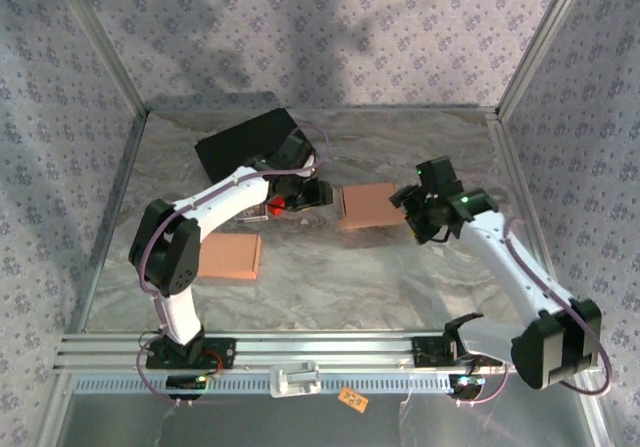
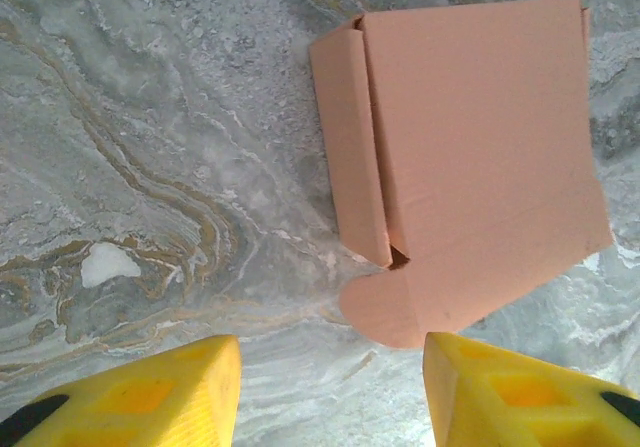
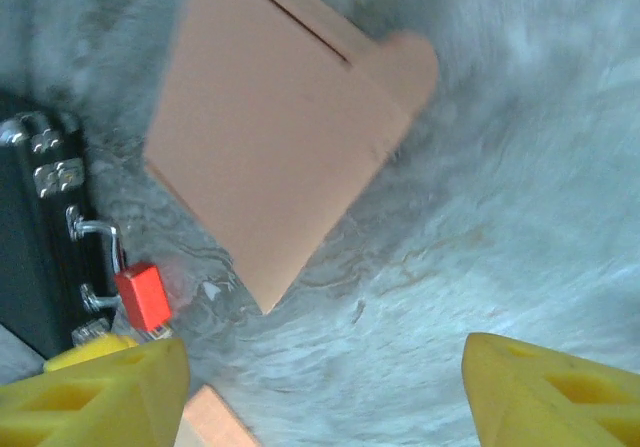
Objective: Fold the paper box
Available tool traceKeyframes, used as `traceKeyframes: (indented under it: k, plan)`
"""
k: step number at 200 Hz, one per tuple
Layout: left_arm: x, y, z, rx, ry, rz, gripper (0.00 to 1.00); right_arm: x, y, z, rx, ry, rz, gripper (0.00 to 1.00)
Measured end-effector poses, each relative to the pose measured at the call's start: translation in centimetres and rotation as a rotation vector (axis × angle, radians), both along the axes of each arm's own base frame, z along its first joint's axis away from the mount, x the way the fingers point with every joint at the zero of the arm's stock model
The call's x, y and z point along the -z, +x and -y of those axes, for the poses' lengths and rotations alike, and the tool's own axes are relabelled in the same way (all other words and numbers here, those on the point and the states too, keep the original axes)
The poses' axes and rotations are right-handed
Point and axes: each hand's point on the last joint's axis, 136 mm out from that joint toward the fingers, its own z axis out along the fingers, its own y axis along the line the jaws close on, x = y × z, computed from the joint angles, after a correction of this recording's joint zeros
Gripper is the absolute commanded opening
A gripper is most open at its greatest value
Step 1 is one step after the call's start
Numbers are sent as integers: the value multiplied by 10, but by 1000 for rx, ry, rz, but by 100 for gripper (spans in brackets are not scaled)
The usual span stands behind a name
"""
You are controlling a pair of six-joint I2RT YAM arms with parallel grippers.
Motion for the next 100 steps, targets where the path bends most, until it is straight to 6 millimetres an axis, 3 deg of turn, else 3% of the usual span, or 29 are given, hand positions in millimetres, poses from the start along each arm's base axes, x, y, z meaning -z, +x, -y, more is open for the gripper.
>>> traceKeyframes:
  k: [11,26,50,73,100]
  plan:
    - [-7,4,4,2,-11,8,51,-17,6,11,-85,-92,82,74]
    - [-13,12,12,1,-31,13,52,-15,15,25,-193,-198,105,72]
    - [-3,25,28,-6,-58,-18,52,23,46,40,-355,-287,17,70]
    - [27,33,38,-28,-51,-82,51,71,70,34,-505,-281,-36,69]
    - [60,37,43,-53,-26,-140,51,93,89,22,-614,-251,-43,64]
